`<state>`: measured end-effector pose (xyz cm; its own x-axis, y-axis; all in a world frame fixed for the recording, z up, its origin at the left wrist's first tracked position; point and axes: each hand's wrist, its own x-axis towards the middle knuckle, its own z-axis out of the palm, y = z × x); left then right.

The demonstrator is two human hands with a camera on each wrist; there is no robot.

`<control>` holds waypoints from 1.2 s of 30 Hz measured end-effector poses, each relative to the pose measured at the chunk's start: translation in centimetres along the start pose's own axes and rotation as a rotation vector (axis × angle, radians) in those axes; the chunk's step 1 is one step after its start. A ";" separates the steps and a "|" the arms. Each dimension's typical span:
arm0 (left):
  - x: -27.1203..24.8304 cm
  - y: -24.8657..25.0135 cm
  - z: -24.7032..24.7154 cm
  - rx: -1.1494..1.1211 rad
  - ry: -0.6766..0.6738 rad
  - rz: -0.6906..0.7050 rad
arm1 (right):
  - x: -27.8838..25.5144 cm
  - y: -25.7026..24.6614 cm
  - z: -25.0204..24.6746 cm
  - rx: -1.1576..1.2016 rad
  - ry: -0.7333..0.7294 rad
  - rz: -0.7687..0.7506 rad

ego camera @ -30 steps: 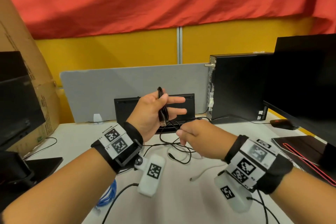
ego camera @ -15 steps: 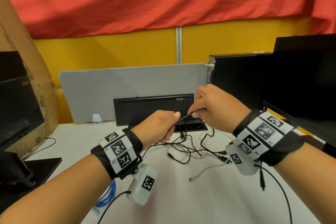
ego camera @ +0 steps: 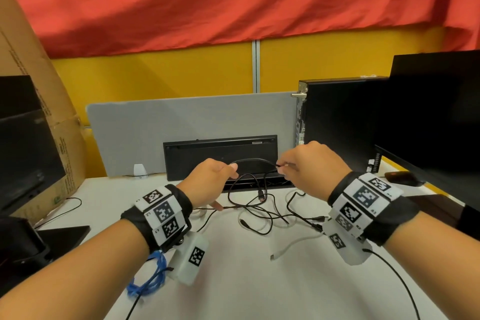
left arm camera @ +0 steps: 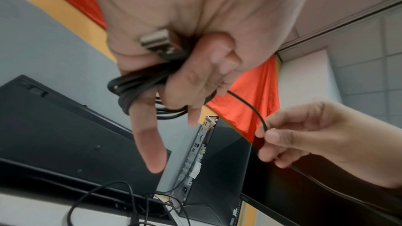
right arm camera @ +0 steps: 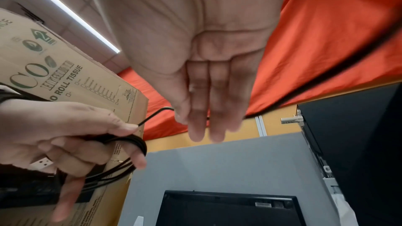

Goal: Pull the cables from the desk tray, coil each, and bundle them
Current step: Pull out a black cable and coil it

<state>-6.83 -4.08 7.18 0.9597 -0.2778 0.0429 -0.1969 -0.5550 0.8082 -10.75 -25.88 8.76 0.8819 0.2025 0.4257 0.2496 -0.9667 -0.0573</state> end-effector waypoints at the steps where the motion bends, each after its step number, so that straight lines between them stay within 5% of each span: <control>1: 0.0 -0.2 -0.1 -0.025 -0.006 -0.031 | -0.2 0.0 0.2 0.038 0.000 -0.015; 5: -0.1 -1.1 -0.3 -0.211 -0.097 -0.139 | -0.3 0.2 0.7 0.174 0.042 0.002; 16: -1.8 0.8 0.7 -0.734 -0.301 -0.028 | -0.1 -3.4 0.6 0.748 -0.025 -0.089; 19: -2.1 1.4 0.7 -0.883 -0.393 -0.039 | -0.1 -4.4 0.7 0.742 -0.051 -0.106; 24: -2.4 2.0 0.5 -0.924 -0.485 -0.021 | 0.4 -5.3 1.1 0.733 0.114 -0.043; 28: -2.6 2.6 0.6 -0.827 -0.456 -0.021 | 0.5 -5.7 1.5 0.596 0.246 0.011; 33: -2.4 3.4 0.8 -0.629 -0.160 0.044 | 0.9 -5.5 1.5 0.376 0.266 0.018; 36: -2.0 3.5 0.7 -0.590 -0.092 0.083 | 1.0 -5.4 1.2 0.372 0.297 -0.019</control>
<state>-9.60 -6.06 9.50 0.9194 -0.3828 0.0905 -0.1009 -0.0072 0.9949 -10.77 -20.24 8.37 0.7370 0.1133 0.6664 0.4386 -0.8303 -0.3438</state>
